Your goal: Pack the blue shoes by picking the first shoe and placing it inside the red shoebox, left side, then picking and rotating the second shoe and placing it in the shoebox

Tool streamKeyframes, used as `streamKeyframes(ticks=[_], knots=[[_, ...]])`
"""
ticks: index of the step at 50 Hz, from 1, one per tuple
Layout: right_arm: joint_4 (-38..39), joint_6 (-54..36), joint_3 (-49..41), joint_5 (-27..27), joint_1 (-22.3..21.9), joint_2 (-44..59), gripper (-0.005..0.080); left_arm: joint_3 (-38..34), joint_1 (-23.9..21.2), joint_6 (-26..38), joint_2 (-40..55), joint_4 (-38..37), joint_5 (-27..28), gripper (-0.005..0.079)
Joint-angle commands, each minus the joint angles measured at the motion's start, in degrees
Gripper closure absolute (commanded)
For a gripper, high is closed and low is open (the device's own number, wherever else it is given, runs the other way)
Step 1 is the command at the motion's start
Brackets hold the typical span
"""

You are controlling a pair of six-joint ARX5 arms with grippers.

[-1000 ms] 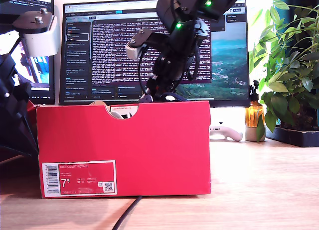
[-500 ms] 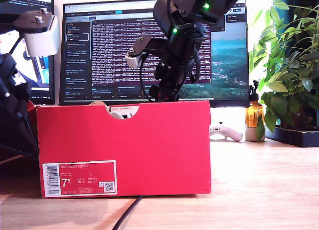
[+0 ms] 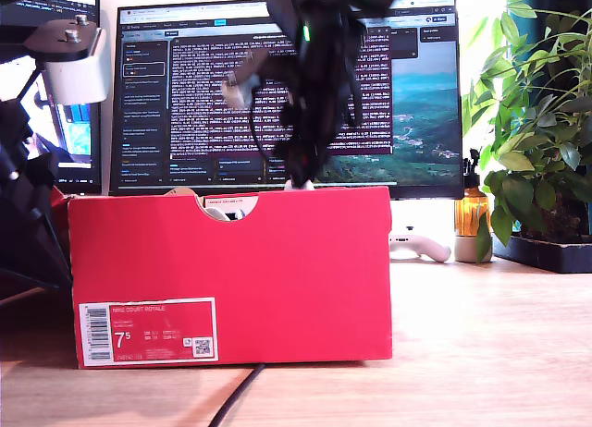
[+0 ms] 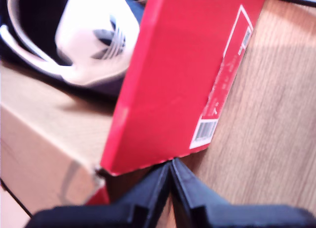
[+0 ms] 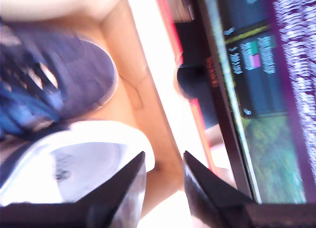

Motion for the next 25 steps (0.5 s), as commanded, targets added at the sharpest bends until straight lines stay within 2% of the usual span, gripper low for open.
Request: streamKeyframes(ticks=[1,7,11,13,16,17,25], knots=[[-3.21,2.54,0.59,-1.18,0.33,-0.74,0.055,0.48,-0.26,-0.2,0.57,0.87,0.52,0.0759],[-7.67,5.51,1.92,-1.01,0.26,-0.76,0.055,0.48,-0.26,-0.22,0.57,0.83,0.55,0.0759],[-11.54,9.33,2.6,1.92,0.26,-0.76,0.0565,0.48,-0.26,-0.24,0.57,0.85,0.57,0.0759],[-12.96,11.63,2.64,3.23,0.28,-0.83,0.0604,0.48,-0.26,-0.24,0.57,0.85,0.57,0.0759],[-15.37,15.04,2.64,4.04,0.26,-0.98,0.0753,0.48,-0.26,-0.22,0.57,0.85,0.57,0.0759],[-16.04,15.96,2.64,4.02,0.26,-1.05,0.0772,0.48,-0.26,-0.22,0.57,0.85,0.57,0.0759],[-17.2,22.47,2.64,3.45,-0.59,-2.38,0.0765,0.48,-0.26,-0.24,0.57,1.05,2.49,0.0759]])
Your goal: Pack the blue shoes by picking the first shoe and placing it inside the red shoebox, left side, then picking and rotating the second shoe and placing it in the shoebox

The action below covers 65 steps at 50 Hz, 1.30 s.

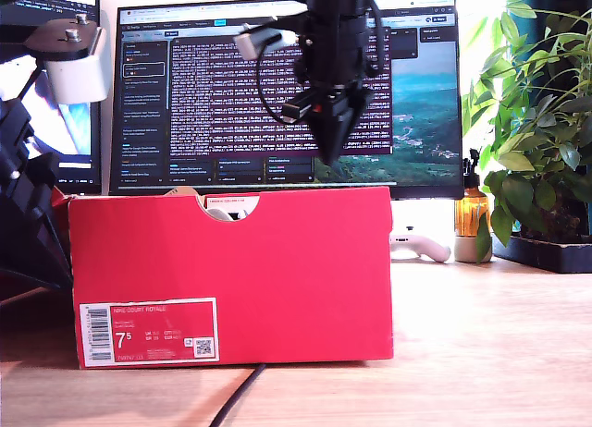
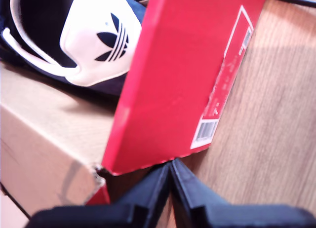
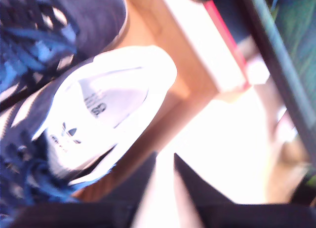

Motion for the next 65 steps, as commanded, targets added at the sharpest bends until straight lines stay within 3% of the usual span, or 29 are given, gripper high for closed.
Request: streamKeyframes(ticks=[1,17,35,45,57,65], knots=[[0.09,3.43,0.48,-0.22,-0.57,-2.4,0.0765,0.48,-0.28,-0.22,0.57,1.03,1.77,0.0759],[-1.68,13.09,0.46,-11.52,-6.78,-8.39,0.0765,0.5,-0.24,-6.29,-2.6,0.39,0.24,0.0759],[-5.51,14.93,-0.81,-14.67,-13.18,-12.31,0.0765,0.5,-0.17,-10.36,-16.98,-6.56,0.61,0.0759],[1.09,15.02,-12.09,-15.21,-14.45,-17.97,0.0765,0.5,0.87,-14.78,-23.28,-8.2,1.11,0.0759],[17.49,15.63,-33.44,-15.19,-15.89,-31.21,0.0765,0.48,8.9,-18.4,-27.21,-3.65,2.14,0.0759],[24.65,15.3,-42.36,-15.17,-18.03,-38.25,0.0765,0.48,19.56,-19.43,-27.02,4.66,11.17,0.0759]])
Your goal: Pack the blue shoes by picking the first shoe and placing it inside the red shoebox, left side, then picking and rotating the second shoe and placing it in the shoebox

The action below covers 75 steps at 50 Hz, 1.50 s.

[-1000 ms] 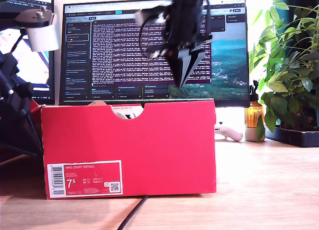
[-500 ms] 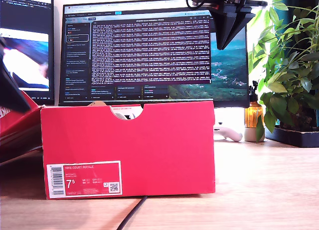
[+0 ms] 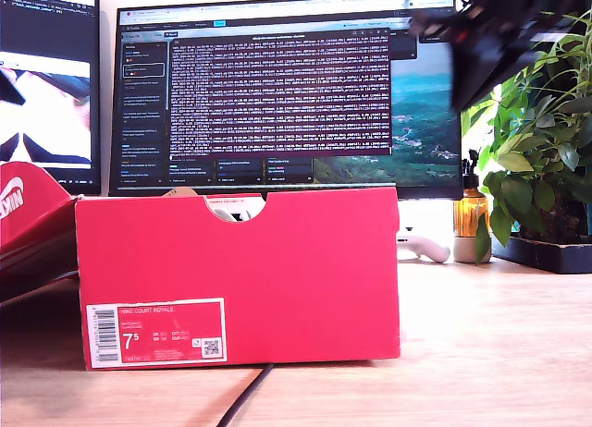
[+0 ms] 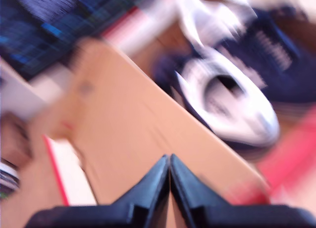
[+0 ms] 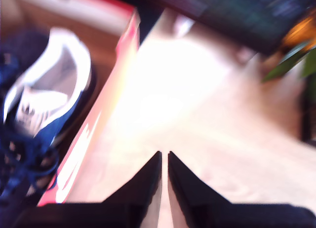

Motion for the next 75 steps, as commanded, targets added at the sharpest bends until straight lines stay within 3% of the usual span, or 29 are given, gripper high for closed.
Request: streamKeyframes(ticks=[1,12,17,23,31,38,63,75], knots=[[2.73,0.02,-3.87,0.04,-1.18,-2.23,0.0765,0.48,4.0,-1.36,0.31,2.58,3.52,0.0759],[12.81,-0.22,-13.2,0.02,-7.04,-7.45,0.0765,0.48,19.74,-4.17,3.61,5.6,17.49,0.0759],[17.31,-0.17,-16.63,0.02,-10.16,-7.89,0.0765,0.48,24.24,-6.19,4.85,7.04,22.12,0.0759],[23.32,-0.28,-21.03,-0.02,-14.64,-7.91,0.0765,0.48,27.04,-6.69,6.64,7.89,23.69,0.0759],[27.23,0.15,-24.85,-2.25,-20.11,-8.15,0.0765,0.2,27.41,-8.74,9.29,11.41,25.38,0.0759],[28.06,0.02,-27.76,-5.49,-22.25,-9.05,0.0765,0.15,27.41,-10.47,10.12,12.85,25.46,0.0759],[39.04,0.96,-42.75,-6.36,-22.47,-18.45,0.0765,-3.52,27.32,-11.98,9.9,16.33,26.8,0.0759],[45.03,3.43,-48.98,-6.43,-22.32,-22.95,0.0765,-4.68,25.0,-12.7,9.53,16.41,26.56,0.0759]])
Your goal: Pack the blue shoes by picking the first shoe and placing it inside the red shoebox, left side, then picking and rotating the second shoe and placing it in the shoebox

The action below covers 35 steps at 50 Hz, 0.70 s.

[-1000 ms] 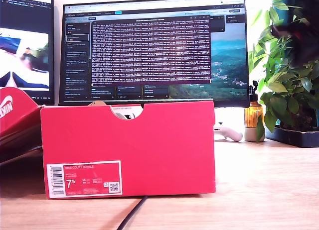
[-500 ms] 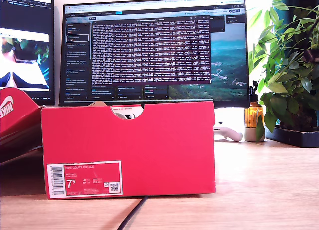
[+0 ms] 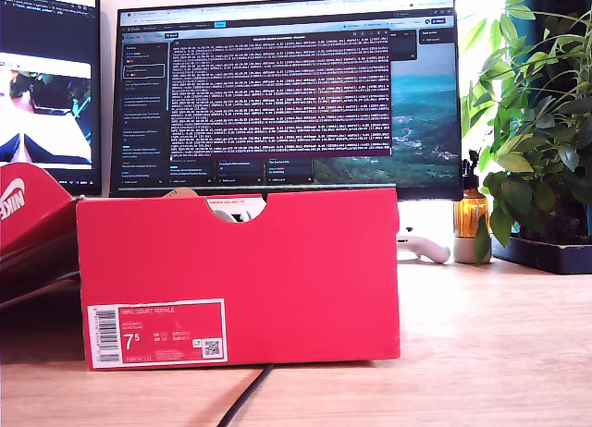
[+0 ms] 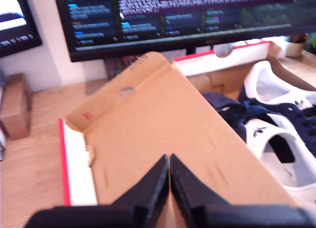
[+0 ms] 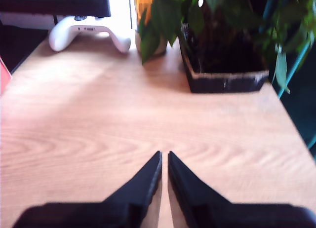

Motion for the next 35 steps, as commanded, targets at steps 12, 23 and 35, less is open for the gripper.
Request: streamKeyframes(ticks=[12,23,35], knots=[[6.71,0.68,-5.77,0.04,0.63,-2.45,0.0765,-8.31,-1.2,0.55,-2.4,7.43,0.02,0.0759],[10.71,1.51,-11.32,0.2,0.72,-4.04,0.0765,-14.19,-1.2,-0.44,-8.68,8.31,-2.89,0.0759],[11.06,1.53,-14.1,3.61,1.49,-6.16,0.0765,-20.04,-1.2,-5.11,-19.58,6.01,-11.39,0.0759]])
